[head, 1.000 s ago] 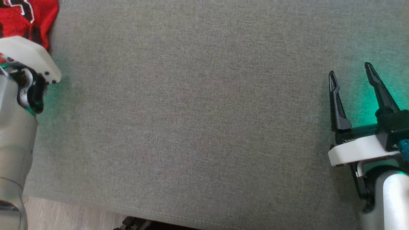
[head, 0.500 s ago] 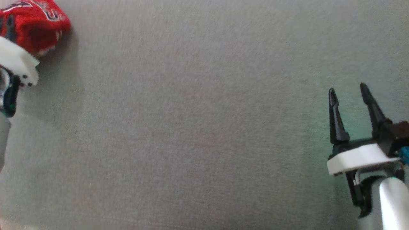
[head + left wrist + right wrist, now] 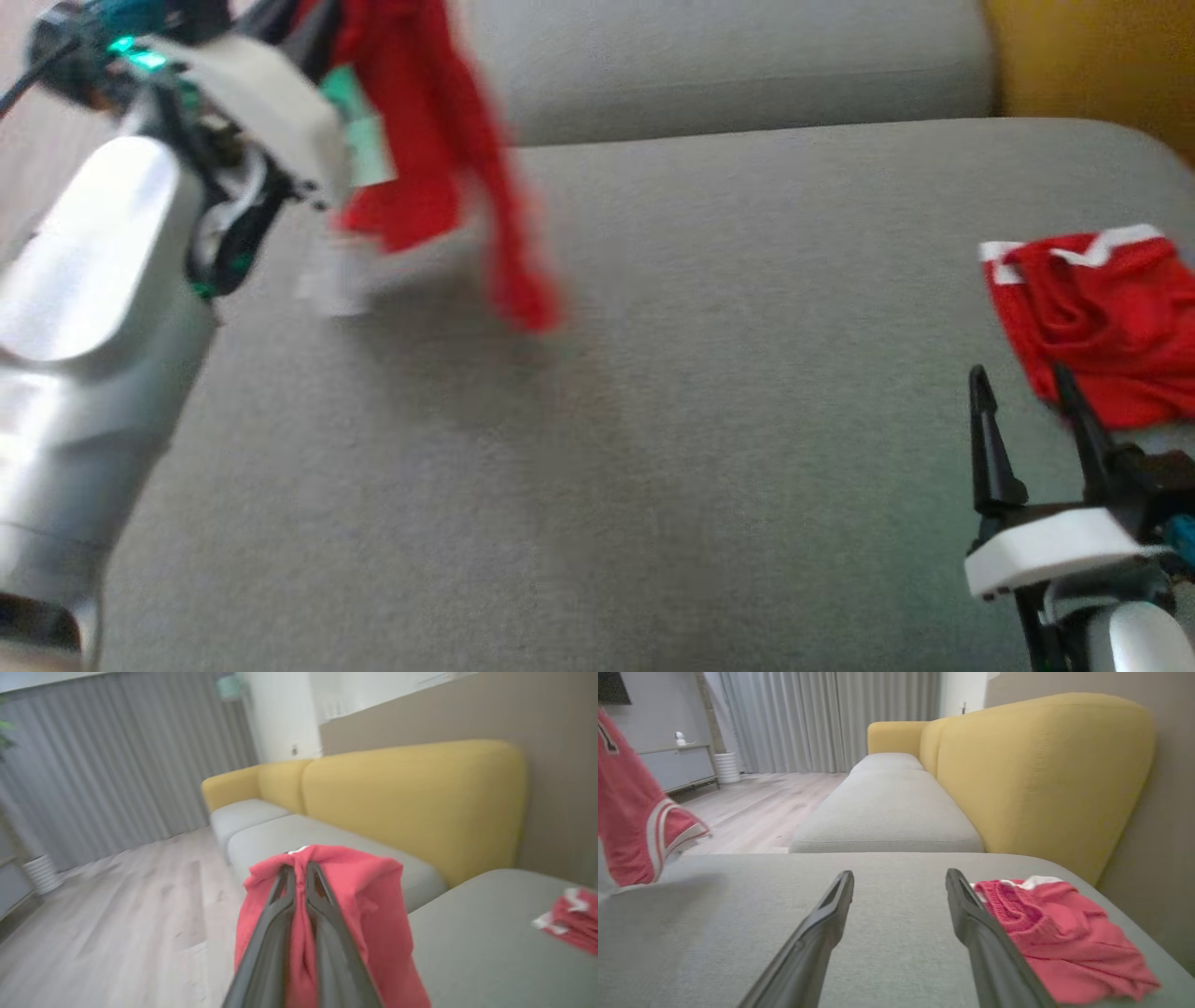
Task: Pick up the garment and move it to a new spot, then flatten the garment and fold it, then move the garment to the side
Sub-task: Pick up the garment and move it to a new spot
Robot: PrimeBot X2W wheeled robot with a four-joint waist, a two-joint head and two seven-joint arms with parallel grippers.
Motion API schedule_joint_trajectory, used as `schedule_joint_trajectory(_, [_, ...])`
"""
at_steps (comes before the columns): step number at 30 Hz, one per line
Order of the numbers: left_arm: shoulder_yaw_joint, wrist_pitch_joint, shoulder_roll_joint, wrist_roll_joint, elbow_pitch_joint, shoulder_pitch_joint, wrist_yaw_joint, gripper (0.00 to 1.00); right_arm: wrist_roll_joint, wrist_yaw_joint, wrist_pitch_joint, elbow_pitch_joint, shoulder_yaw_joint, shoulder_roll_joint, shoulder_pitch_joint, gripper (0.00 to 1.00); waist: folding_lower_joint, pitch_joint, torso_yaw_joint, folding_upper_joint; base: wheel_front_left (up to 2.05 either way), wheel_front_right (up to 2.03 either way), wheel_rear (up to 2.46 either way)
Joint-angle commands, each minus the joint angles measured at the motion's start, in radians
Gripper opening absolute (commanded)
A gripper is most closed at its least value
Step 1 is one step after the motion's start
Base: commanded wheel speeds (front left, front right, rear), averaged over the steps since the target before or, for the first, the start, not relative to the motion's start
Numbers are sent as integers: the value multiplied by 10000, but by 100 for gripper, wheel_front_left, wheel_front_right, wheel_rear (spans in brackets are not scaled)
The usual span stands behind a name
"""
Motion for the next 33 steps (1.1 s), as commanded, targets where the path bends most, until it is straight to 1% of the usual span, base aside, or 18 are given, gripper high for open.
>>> schedule_joint_trajectory(1, [420,76,288,-126,-576,-600,41,0,48,73,-111,-315,155,-56,-190,100,3,-362,-494,0,0,0,0])
schedule_joint_trajectory(4, [411,400,64,-455,-1668,-333,206,0,53,73,-142,-368,5,-56,-142,100,3,-180,-634,0,0,0,0])
schedule_joint_trajectory(7, [295,724,79,-571,-2524,115,446,0,92,73,-207,-395,-63,-56,-232,100,3,207,-730,0,0,0,0])
schedule_joint_trajectory(11, [129,842,243,-608,-2878,1007,777,0,162,73,-298,-368,-2,-56,-474,100,3,826,-834,0,0,0,0])
schedule_joint_trajectory(13, [79,659,275,-735,-2535,1809,995,0,200,73,-358,-296,105,-56,-694,100,3,1315,-917,0,0,0,0])
schedule_joint_trajectory(16, [49,281,298,-760,-1720,2485,1154,0,220,73,-451,-199,208,-56,-936,100,3,1745,-1009,0,0,0,0])
schedule_joint_trajectory(21, [207,-659,335,-644,-280,2919,1355,0,219,73,-612,-18,352,-56,-1305,100,3,2193,-1178,0,0,0,0])
schedule_joint_trajectory(22, [256,-863,318,-641,-69,2942,1368,18,207,73,-641,19,345,-56,-1344,100,3,2238,-1180,0,0,0,0])
schedule_joint_trajectory(23, [305,-1068,290,-645,117,2955,1371,44,186,73,-666,61,335,-56,-1369,100,3,2264,-1175,0,0,0,0])
schedule_joint_trajectory(24, [339,-1253,258,-646,277,2966,1365,98,169,73,-686,106,326,-56,-1385,100,3,2280,-1162,0,0,0,0])
schedule_joint_trajectory(25, [366,-1449,226,-635,409,2969,1355,100,153,73,-708,154,316,-56,-1397,100,3,2282,-1141,0,0,0,0])
schedule_joint_trajectory(28, [418,-2100,115,-545,685,2986,1362,100,109,73,-753,306,294,-56,-1419,100,3,2185,-1015,0,0,0,0])
schedule_joint_trajectory(33, [495,-3158,-139,-535,765,3304,1358,100,18,73,-812,469,302,-56,-1411,100,3,1689,-717,0,0,0,0])
